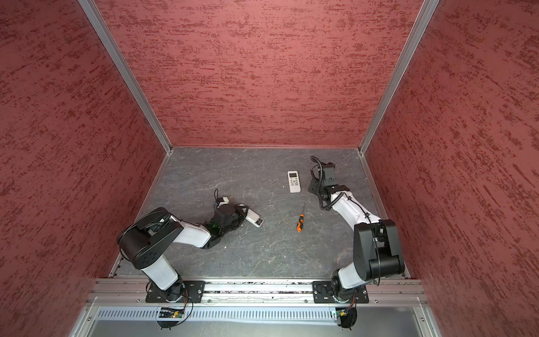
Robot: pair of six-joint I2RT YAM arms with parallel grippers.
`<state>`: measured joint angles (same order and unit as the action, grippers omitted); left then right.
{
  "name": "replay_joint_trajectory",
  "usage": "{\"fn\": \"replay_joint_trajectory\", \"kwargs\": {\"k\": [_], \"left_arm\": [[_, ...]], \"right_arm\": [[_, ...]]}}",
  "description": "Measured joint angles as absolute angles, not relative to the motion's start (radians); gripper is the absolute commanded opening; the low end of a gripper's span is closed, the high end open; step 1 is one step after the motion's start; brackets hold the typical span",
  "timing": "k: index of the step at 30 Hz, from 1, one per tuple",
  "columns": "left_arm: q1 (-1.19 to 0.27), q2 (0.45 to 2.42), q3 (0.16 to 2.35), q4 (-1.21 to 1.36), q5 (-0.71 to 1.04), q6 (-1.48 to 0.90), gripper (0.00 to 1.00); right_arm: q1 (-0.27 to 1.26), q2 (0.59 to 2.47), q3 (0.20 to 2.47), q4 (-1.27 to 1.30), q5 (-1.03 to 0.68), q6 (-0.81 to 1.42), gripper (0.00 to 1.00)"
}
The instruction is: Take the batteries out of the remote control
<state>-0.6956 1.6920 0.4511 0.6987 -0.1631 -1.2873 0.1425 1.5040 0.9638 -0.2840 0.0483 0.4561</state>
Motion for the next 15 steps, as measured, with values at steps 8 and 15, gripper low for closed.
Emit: {"fn": "replay_joint_trajectory", "kwargs": {"k": [8,15], "left_arm": [[-0.728,1.668,0.421,0.659,-0.205,-1.307,0.36],[-0.752,1.634,0.415,0.628,-0.236,-1.326,0.49]], "right_arm": [[0.145,1.482,0.950,-0.273,0.046,0.457,0.59],[0.150,1.478,0.942,-0.273,0.044,0.463,0.60]]}}
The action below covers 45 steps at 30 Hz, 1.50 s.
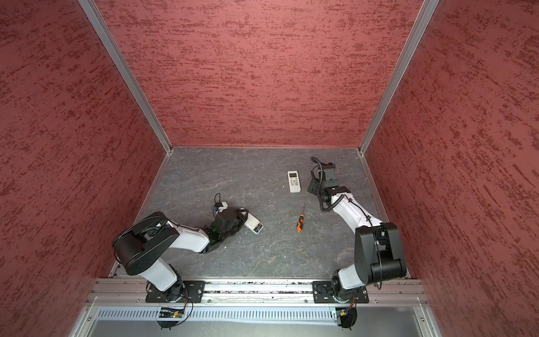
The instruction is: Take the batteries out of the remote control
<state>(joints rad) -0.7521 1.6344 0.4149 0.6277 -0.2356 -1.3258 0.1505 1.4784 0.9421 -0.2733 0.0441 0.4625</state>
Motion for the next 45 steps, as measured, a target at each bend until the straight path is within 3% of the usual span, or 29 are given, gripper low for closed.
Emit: {"fn": "replay_joint_trajectory", "kwargs": {"k": [6,13,16,19,24,35,45], "left_arm": [[-0.765,1.537,0.406,0.489,-0.257,-1.339,0.61],[-0.769,1.399,0.406,0.239,-0.282,-1.348,0.62],[-0.769,1.344,0.406,0.133,-0.290,-1.354,0.57],[-0.762,1.287,0.412,0.017,-0.289,-1.343,0.42],[-0.675,1.239,0.474,-0.105,-0.244,-1.267,0.30],[-0.490,1.325,0.653,-0.104,-0.107,-1.065,0.35],[-0.453,1.375,0.664,-0.067,-0.051,-1.038,0.35]], "right_arm": [[0.175,1.432,0.933,-0.274,0.041,0.466,0.61],[0.265,1.401,0.915,-0.278,0.036,0.484,0.60],[0.332,1.400,0.915,-0.285,0.033,0.497,0.44],[0.411,1.389,0.904,-0.285,0.022,0.514,0.16],[0.550,1.353,0.847,-0.308,0.005,0.543,0.01],[0.798,1.459,0.776,-0.290,-0.050,0.656,0.00],[0.834,1.612,0.781,-0.236,-0.119,0.699,0.00]]}}
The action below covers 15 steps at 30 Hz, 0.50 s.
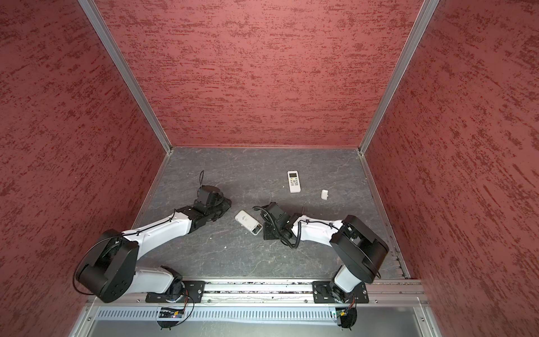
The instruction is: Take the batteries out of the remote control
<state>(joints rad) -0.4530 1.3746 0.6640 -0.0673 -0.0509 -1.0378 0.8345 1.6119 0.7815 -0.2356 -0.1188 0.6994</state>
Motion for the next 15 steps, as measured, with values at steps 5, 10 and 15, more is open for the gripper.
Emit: {"fn": "replay_joint_trajectory", "kwargs": {"k": [5,10,15], "left_arm": [[-0.423,1.362,0.648,-0.044,-0.041,-1.039,0.36],[-0.393,1.334,0.619,-0.044,-0.032,-1.040,0.36],[-0.375,1.306,0.598,-0.044,-0.030,-1.044,0.36]], "right_arm": [[0.834,1.668,0.820,-0.196,-0.149,0.701,0.00],[0.834,1.721,0.870,-0.175,-0.165,0.699,0.00],[0.833,1.774,0.933,-0.175,-0.178,0.691,0.00]]}}
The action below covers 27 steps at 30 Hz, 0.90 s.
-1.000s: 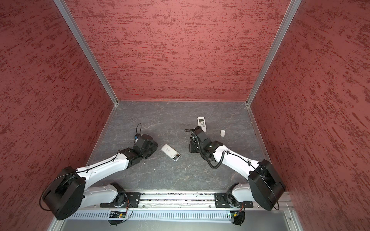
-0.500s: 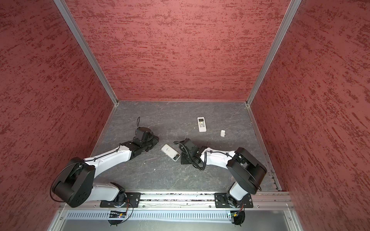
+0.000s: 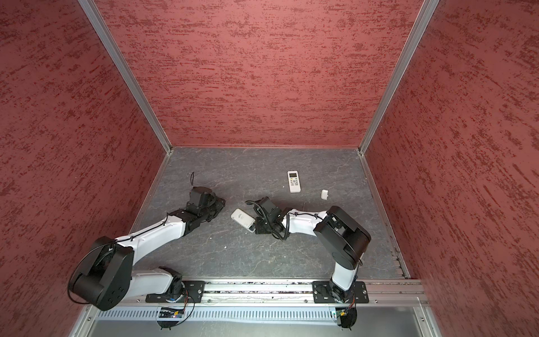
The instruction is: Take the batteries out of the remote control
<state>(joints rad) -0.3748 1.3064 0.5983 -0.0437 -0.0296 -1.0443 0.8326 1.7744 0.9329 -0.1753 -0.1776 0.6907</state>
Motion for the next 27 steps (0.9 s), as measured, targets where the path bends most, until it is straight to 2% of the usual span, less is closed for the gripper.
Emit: {"fn": "replay_joint_trajectory", "kwargs": {"k": [11,21,24,27], "left_arm": [[-0.368,1.263,0.559,-0.048,-0.027,-1.073,0.37],[-0.368,1.169,0.509,-0.088,-0.036,-1.100,0.42],[-0.367,1.144,0.484,-0.098,-0.043,-1.111,0.43],[-0.367,1.127,0.461,-0.099,-0.048,-1.121,0.45]], "right_arm": [[0.775,1.895,1.078,-0.173,-0.210,0.628,0.00],[0.741,1.963,1.116,-0.070,-0.315,0.608,0.01],[0.728,1.974,1.117,-0.038,-0.335,0.608,0.04],[0.719,1.966,1.117,-0.037,-0.321,0.605,0.13]]}}
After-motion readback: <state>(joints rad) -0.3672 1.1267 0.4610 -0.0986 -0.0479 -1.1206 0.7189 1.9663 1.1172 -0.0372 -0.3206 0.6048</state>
